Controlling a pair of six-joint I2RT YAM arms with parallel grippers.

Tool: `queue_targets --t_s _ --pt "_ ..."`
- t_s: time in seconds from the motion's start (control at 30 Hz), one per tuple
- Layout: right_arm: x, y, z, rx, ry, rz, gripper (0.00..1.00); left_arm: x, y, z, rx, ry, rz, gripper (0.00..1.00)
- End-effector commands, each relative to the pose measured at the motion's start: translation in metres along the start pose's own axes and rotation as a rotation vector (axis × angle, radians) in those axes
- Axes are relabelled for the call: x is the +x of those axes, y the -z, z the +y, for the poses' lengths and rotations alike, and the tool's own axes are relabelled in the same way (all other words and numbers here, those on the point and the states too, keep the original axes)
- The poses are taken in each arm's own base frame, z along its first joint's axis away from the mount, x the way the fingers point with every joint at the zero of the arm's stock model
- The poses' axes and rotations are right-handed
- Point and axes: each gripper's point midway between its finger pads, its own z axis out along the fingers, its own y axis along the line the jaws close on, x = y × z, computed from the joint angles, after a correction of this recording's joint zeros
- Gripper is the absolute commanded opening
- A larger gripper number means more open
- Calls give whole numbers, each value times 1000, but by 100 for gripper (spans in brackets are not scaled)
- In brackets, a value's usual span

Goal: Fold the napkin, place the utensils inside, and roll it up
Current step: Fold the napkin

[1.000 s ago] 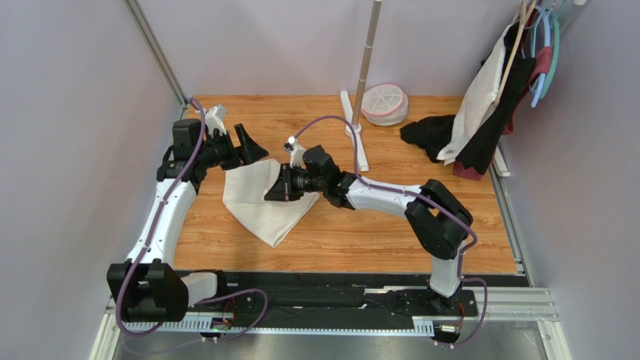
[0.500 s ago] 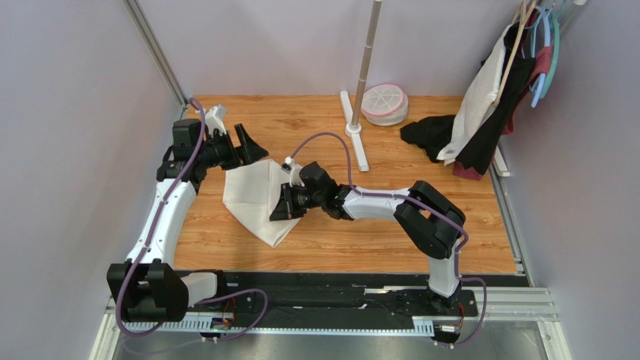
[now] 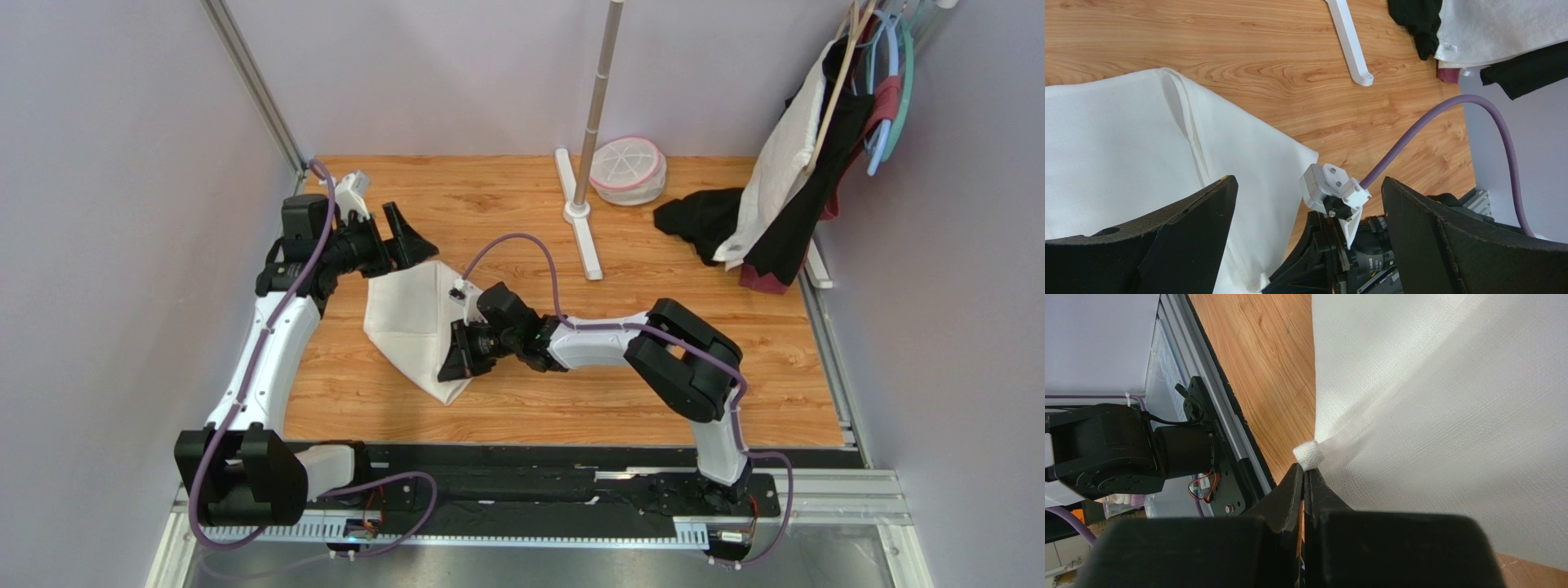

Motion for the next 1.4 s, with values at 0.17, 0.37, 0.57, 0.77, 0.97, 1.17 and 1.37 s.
queue_targets --t_s 0.17,0.37,0.57,0.77,0.97,1.17,1.37 --pt "8 2 10 -29 96 2 46 -10 2 -2 8 -11 -35 96" --pt "-19 51 28 62 227 -99 60 -12 3 4 -27 -15 -44 96" --pt "-73 98 -14 210 315 -159 62 -13 3 9 -61 -16 -49 96" --pt "-123 95 -88 303 306 -114 62 -15 8 27 -171 -10 -74 98" --pt "-165 86 -125 168 238 -103 60 -8 20 36 -240 -20 -108 99" --pt "-157 62 -154 49 156 -19 58 4 21 47 -275 -27 -88 99" --pt "-131 48 -160 -28 81 56 56 7 19 47 -265 -31 -72 99"
